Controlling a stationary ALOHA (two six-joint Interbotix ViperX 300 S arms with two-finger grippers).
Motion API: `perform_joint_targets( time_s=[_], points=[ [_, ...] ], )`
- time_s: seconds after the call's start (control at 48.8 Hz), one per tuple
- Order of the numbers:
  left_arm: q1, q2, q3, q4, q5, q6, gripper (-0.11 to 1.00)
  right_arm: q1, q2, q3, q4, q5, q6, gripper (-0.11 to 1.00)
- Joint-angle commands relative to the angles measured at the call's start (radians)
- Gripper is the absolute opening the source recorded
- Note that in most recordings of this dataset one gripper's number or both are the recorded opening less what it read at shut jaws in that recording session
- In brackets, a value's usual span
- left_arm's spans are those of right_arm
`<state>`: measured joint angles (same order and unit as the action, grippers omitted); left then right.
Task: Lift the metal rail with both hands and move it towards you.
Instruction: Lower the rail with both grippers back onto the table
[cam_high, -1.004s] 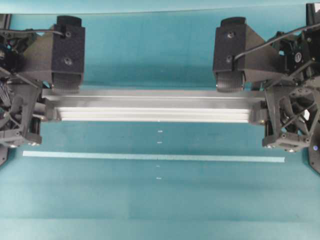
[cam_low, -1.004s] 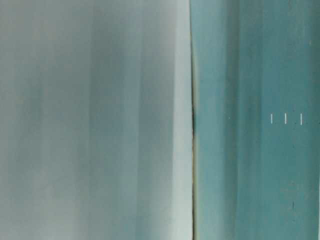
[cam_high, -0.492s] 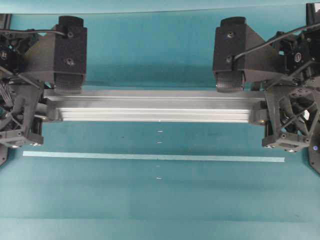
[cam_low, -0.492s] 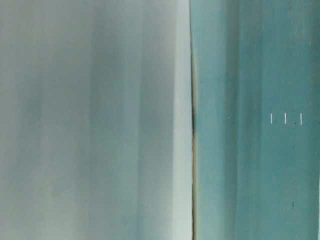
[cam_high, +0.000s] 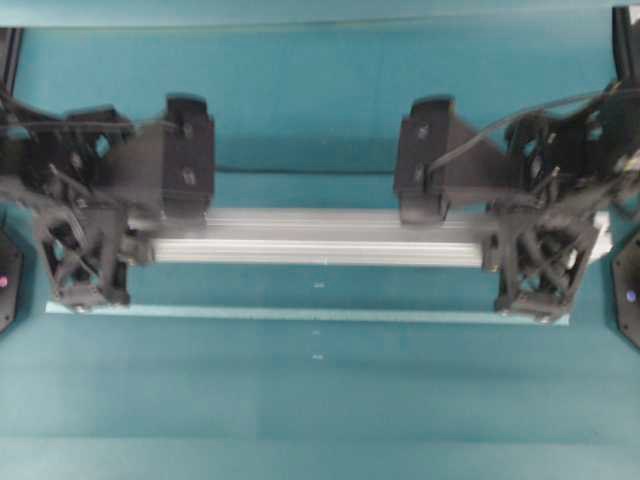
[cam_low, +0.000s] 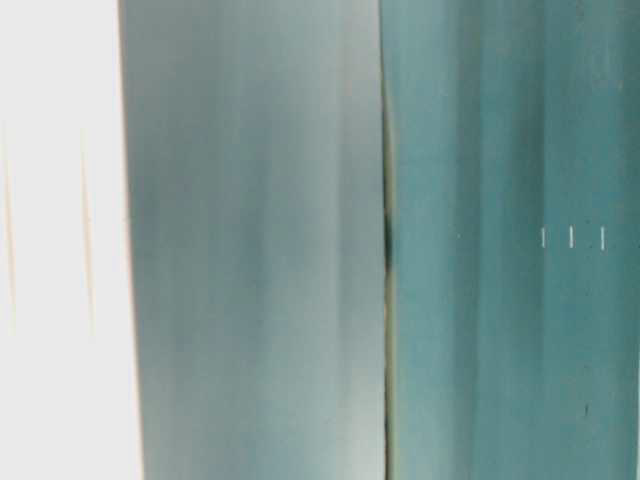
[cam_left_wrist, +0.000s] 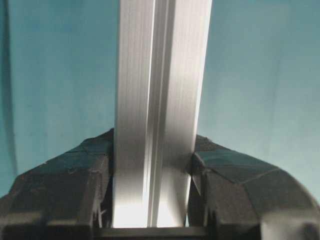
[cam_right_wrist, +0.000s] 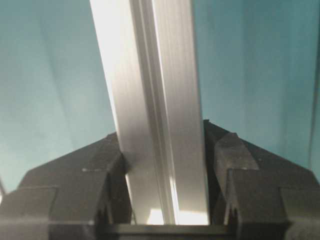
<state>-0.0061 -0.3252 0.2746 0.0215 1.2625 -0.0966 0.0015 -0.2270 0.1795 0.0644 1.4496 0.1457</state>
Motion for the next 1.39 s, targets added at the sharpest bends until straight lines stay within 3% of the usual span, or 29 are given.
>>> perform_joint_targets(
  time_s=[0.0,0.205,0.471,0.779,1.373],
  points=[
    [0.014,-0.008,0.026,0.006,-0.072,-0.018,0.29,-0.006,0.008,0.038,0.000,-0.084,0.043,0.38],
    [0.015,0.003,0.126,0.006,-0.163,-0.006,0.29,0.000,0.026,0.181,0.000,-0.239,0.037,0.38],
    [0.012,0.037,0.302,0.006,-0.374,-0.012,0.29,0.005,0.067,0.307,-0.011,-0.445,0.032,0.38],
    [0.009,0.115,0.362,0.006,-0.500,-0.008,0.29,0.014,0.137,0.385,-0.012,-0.598,-0.006,0.38],
    [0.015,0.261,0.460,0.006,-0.712,-0.014,0.29,0.021,0.230,0.502,-0.014,-0.819,-0.008,0.38]
  ],
)
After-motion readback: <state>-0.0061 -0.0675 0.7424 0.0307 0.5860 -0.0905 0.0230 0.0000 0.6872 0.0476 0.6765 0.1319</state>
